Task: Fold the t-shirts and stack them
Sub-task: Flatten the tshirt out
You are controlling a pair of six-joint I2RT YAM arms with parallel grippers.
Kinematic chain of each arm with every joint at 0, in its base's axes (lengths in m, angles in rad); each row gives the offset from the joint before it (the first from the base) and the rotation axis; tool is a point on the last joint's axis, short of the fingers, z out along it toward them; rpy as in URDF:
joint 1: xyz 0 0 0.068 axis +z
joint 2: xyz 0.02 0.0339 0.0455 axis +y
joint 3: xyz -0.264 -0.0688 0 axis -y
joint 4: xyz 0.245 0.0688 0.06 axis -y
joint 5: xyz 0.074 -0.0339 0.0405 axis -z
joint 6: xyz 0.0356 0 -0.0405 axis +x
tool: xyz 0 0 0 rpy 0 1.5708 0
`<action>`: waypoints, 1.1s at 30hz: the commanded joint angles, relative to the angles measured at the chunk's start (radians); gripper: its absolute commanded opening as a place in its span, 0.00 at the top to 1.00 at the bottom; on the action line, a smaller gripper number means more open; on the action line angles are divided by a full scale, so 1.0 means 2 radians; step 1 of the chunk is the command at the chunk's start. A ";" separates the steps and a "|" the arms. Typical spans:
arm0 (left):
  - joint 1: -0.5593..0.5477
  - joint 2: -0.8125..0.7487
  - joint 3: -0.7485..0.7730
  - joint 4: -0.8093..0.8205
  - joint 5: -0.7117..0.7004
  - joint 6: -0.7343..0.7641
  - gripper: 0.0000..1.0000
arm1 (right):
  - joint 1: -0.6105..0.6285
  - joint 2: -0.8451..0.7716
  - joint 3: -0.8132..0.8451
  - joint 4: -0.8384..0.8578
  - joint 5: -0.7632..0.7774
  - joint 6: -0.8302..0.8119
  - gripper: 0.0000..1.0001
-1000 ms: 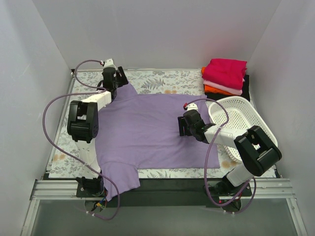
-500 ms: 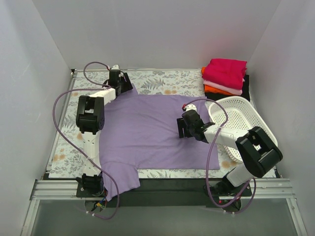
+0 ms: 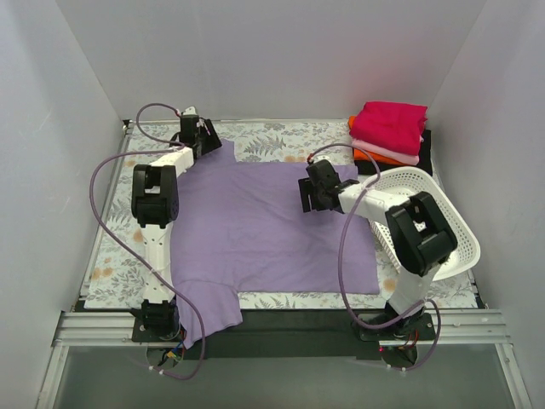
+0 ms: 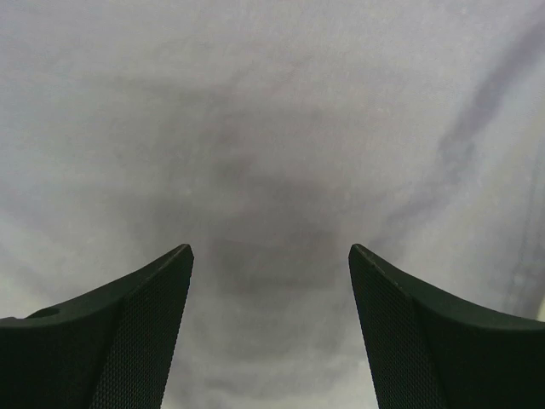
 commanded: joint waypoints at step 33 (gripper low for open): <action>0.017 -0.025 0.124 0.069 0.078 0.056 0.33 | -0.053 0.149 0.257 -0.024 -0.090 -0.061 0.34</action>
